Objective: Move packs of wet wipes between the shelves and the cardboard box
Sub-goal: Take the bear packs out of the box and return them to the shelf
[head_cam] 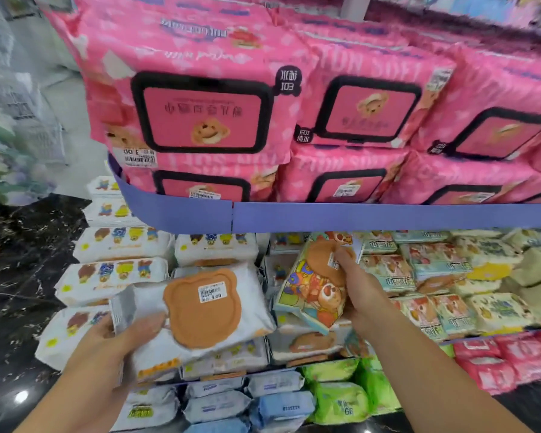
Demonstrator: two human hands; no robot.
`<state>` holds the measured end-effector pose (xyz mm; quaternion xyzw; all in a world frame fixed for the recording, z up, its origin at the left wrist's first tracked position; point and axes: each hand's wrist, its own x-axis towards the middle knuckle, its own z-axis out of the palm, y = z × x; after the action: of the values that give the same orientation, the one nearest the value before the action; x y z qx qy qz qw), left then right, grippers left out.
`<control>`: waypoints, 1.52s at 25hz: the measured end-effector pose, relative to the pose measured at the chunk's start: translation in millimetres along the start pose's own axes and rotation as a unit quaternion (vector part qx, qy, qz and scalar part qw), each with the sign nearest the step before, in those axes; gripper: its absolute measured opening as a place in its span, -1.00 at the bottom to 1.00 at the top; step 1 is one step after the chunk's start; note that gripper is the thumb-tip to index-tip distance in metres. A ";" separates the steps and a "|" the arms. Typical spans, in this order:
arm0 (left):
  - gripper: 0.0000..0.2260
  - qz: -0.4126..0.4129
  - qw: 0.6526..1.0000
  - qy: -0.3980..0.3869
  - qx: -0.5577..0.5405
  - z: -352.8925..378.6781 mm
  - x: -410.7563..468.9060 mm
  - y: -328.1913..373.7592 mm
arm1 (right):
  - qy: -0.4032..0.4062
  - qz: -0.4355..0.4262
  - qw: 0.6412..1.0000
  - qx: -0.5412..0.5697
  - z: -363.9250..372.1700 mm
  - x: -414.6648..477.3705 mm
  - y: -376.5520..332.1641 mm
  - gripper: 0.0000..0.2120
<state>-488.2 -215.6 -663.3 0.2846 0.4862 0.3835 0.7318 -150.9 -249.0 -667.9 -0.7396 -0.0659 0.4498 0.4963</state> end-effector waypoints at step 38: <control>-0.13 0.345 0.529 0.005 0.775 -27.6 40.7 -38.3 | -0.101 -0.520 0.529 -0.663 78.8 -46.6 71.6 -0.09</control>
<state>-493.5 -201.1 -723.7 0.8837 0.4601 0.0799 0.0310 -260.8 -256.9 -704.9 -0.6406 -0.7678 0.0114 -0.0008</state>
